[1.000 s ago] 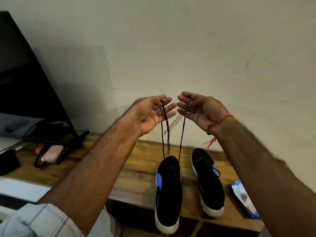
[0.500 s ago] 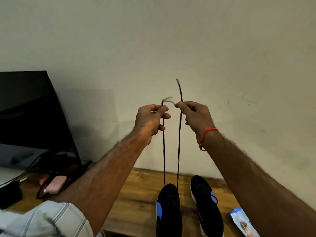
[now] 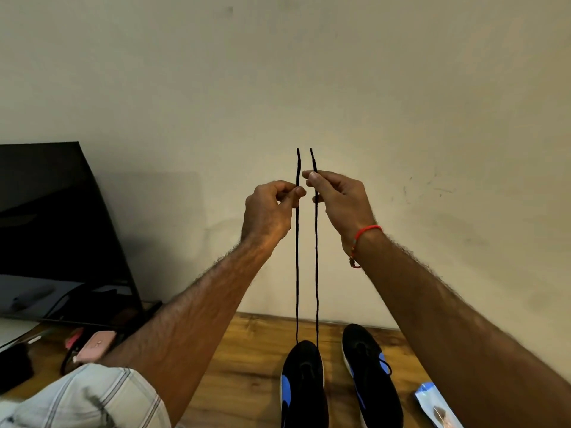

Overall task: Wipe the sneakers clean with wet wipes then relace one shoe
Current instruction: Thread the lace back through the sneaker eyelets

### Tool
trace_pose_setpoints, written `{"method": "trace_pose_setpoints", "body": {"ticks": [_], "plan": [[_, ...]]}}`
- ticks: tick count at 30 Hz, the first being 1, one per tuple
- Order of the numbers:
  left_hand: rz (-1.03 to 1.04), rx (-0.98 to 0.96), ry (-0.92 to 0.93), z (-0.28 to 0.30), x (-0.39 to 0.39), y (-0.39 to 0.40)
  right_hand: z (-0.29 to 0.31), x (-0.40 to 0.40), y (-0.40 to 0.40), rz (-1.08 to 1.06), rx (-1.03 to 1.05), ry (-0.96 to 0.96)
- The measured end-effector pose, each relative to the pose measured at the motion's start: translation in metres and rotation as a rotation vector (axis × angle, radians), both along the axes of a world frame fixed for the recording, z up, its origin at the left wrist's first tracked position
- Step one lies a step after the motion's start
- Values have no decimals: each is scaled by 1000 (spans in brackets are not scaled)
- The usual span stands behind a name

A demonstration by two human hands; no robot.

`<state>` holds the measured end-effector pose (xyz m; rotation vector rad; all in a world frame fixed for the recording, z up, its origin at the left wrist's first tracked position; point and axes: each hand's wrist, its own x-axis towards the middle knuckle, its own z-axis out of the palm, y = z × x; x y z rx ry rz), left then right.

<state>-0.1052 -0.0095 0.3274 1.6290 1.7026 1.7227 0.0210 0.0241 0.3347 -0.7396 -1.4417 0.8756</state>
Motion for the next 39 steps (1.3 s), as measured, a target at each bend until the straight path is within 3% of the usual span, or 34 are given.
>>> {"method": "trace_pose_setpoints", "body": {"ticks": [13, 17, 21, 24, 29, 31, 36, 39], "plan": [[43, -47, 162, -8, -7, 8, -11, 1, 13, -17, 58, -57], [101, -138, 285, -39, -34, 0, -44, 13, 24, 17, 31, -163], [267, -237, 531, -95, -73, -3, -96, 28, 31, -44, 35, -477], [305, -387, 660, -151, -89, -5, -142, 35, 28, 22, -46, -711], [226, -947, 897, -241, -85, -16, -218, 42, 23, 106, -202, -917], [145, -1003, 823, -270, -74, -19, -247, 42, 26, 131, -245, -951], [-15, -1026, 389, -300, -33, -16, -302, 44, 32, 158, -290, -944], [-127, -1107, 367, -307, -17, -9, -326, 44, 32, 165, -296, -872]]}}
